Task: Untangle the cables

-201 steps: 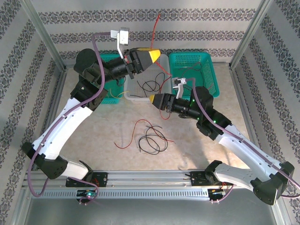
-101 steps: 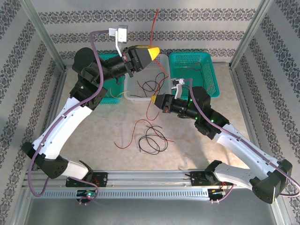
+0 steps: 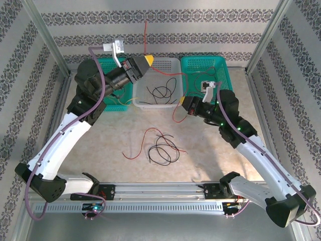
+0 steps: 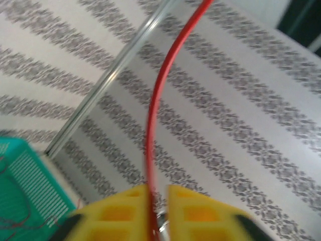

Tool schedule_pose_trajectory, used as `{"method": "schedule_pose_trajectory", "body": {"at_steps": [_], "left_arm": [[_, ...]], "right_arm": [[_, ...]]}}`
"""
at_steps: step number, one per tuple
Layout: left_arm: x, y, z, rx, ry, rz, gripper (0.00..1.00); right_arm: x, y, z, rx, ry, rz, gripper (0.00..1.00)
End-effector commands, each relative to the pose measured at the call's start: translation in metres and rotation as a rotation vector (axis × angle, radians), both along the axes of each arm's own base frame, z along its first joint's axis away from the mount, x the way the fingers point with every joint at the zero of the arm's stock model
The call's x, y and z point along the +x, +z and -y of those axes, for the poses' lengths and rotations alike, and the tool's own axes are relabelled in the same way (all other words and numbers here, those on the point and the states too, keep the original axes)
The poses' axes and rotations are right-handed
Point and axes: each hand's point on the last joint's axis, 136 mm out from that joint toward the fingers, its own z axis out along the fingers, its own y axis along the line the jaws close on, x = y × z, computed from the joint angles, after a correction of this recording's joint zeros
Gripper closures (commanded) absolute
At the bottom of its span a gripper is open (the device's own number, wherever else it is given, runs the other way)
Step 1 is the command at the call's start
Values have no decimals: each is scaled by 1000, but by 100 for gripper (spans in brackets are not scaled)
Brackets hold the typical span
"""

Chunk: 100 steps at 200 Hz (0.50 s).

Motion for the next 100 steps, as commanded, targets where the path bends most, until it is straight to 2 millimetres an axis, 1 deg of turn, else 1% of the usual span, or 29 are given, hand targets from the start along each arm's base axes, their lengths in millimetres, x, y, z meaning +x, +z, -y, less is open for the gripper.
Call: {"method": "schedule_pose_trajectory", "body": {"at_steps": [1,6,13,27,51,68,87,100], "left_arm": [[11,-43,-12,47,79,-126,47],[10,-49,-14,53,87,-135,39],[10,-58,-17,70,105,-150,31],[10,-78,-27,128,164,-184,23],[10,-126,-53,293,297,-290,19],[5,-159,-69,395,356,-359,18],[-4,-192,-78,471,369,-427,18],[-9,-212,-79,504,355,-467,18]], "right_arm": [[5,16,18,-62,-51,45,100],[7,19,21,-70,-61,48,100],[11,23,26,-83,-80,55,100],[20,29,40,-121,-133,49,100],[43,42,62,-133,-198,22,100],[66,43,75,-141,-230,-27,100],[94,42,90,-146,-280,-68,100],[115,42,102,-137,-316,-91,100]]}}
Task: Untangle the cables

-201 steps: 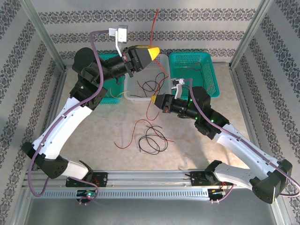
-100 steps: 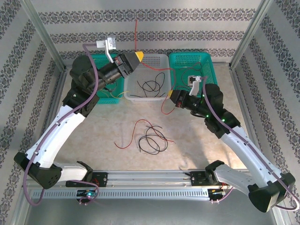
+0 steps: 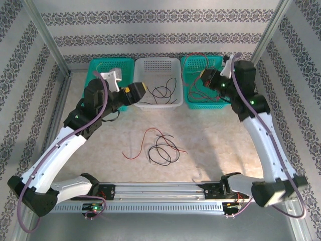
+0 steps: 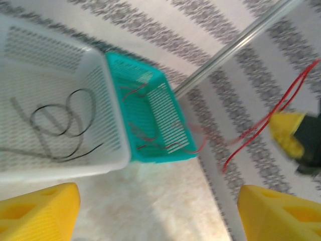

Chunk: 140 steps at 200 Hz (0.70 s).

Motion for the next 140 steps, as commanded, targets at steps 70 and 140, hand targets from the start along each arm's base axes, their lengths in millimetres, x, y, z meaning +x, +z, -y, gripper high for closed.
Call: {"method": "schedule_pose_trajectory", "body": {"at_steps": [70,140], "left_arm": [[-31,-165,-27,300,-12,-357,30],[-35,-261,-8,307,-79,-568,37]], "right_arm": [[118,-71,87,45,-241,-270,100],[145,-100,94,60,-258,-340,67]]}}
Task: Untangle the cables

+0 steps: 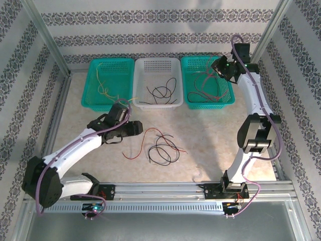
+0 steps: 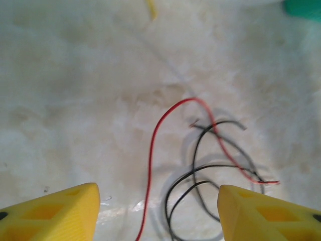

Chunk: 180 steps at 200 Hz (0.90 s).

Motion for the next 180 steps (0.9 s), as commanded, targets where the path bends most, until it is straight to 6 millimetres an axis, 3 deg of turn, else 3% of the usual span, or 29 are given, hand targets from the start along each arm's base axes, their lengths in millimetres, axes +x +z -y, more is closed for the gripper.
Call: {"method": "schedule_pose_trajectory", "body": {"at_steps": [1,27,47,86,120,147,180], "left_arm": [[5,-17,10,-34,-11,-25,37],[6,-36,19,21,-63,-69,37],[9,-50,22,63,-79,-85,39],[12,-74,16,145,-73,-112,49],[4,-93,23,143,-90,-166,60],[1,-90,31,108,-99,-178,63],[-1,-76,33,74,-80,-153,55]], "right_arm": [[-3,26,-2,16,-1,46,67],[-21,39,-5,17,5,68,62],[-45,45,-16,29,30,86,62],[-118,51,-67,-4,193,129,62],[-187,38,-106,-54,328,158,58],[-224,28,-124,-68,401,169,56],[-237,20,-133,-46,435,150,55]]}}
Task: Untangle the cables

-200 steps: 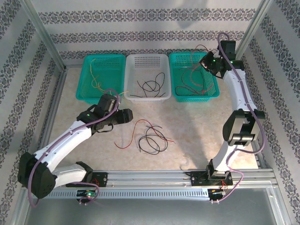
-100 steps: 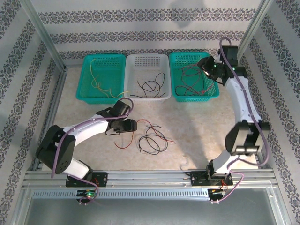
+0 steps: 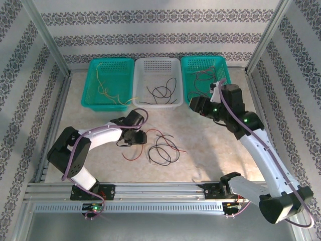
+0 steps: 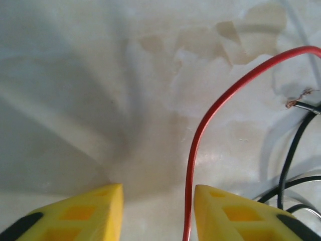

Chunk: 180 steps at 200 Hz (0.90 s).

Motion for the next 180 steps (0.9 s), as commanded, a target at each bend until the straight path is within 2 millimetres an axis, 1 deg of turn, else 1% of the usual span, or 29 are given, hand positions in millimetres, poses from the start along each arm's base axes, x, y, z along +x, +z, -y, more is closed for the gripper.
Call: {"method": "schedule_pose_trajectory", "body": {"at_steps": [1,17,37,49,68,88,94,107,117,131,144,153,164,173,177,180], "left_arm": [[5,20,12,-62,7,48,55],[3,23,15,-77,-4,43,54],[-2,19,18,-48,-38,25,56],[-3,17,20,-23,-62,19,60],[-1,14,19,8,-68,25,64],[1,15,19,16,-59,29,72],[2,17,20,16,-63,33,77],[2,26,22,18,-85,48,89],[3,34,21,24,-96,62,100],[4,53,19,16,-103,99,100],[6,73,19,0,-107,142,100],[7,91,20,-22,-112,182,100],[8,109,20,-40,-119,223,100],[7,116,16,-33,-112,239,100],[5,116,14,-24,-112,240,100],[5,116,13,-20,-111,239,100]], "right_arm": [[-2,-8,-2,-18,6,-4,55],[-3,-7,-5,-27,17,3,55],[-3,-5,-7,-29,10,15,54],[-3,-3,-9,-24,14,18,54],[-3,2,-10,-28,27,30,54],[-4,6,-11,-35,41,37,54],[-5,7,-12,-35,48,41,54],[-8,5,-14,-38,55,48,52],[-9,0,-16,-33,57,44,51],[-9,-6,-20,-20,67,27,50],[-9,-7,-27,-24,95,23,50],[-10,-6,-31,-39,114,30,49],[-11,-8,-35,-58,136,32,47],[-10,-11,-38,-68,146,22,47],[-10,-12,-39,-72,150,17,42],[-10,-14,-39,-77,152,12,41]]}}
